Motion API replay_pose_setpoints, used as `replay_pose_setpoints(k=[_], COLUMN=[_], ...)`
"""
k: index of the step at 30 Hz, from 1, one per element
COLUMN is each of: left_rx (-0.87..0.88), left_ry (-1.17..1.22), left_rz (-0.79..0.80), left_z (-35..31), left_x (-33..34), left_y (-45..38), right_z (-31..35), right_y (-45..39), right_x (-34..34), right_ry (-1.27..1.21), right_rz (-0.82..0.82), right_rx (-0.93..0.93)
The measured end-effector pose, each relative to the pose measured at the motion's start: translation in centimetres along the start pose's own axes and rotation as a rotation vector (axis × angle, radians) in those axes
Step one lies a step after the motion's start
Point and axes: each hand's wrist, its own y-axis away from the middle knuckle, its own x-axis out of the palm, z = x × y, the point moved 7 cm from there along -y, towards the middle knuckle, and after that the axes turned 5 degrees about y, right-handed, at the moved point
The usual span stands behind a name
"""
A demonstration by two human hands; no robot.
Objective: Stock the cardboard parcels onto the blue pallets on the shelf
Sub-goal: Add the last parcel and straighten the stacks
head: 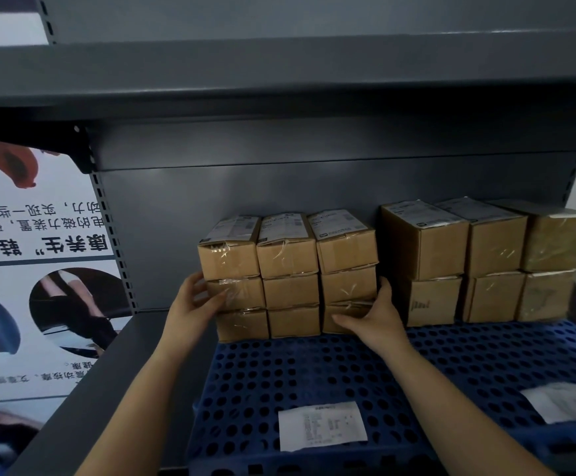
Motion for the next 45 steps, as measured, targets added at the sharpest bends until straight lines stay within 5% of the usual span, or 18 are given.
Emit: replay_pose_setpoints(k=[5,24,30,45], left_rx=[0.002,0.006,0.007,0.028], left_ry=[0.008,0.002,0.006,-0.037], left_rz=[-0.004,-0.029,-0.032,-0.029], left_z=[0.0,0.1,0.0,0.9], left_x=[0.1,0.7,0.9,0.9], left_y=[-0.1,-0.3,-0.3,-0.8], right_z=[0.4,0.6,0.8,-0.7], right_y=[0.4,-0.4,-0.4,-1.4], right_x=[0.9,0.7,0.5,0.0], right_ry=[0.106,0.170,0.292,0.083], right_rz=[-0.140,-0.225,-0.166,0.041], right_rx=[-0.042,-0.101,-0.167,-0.074])
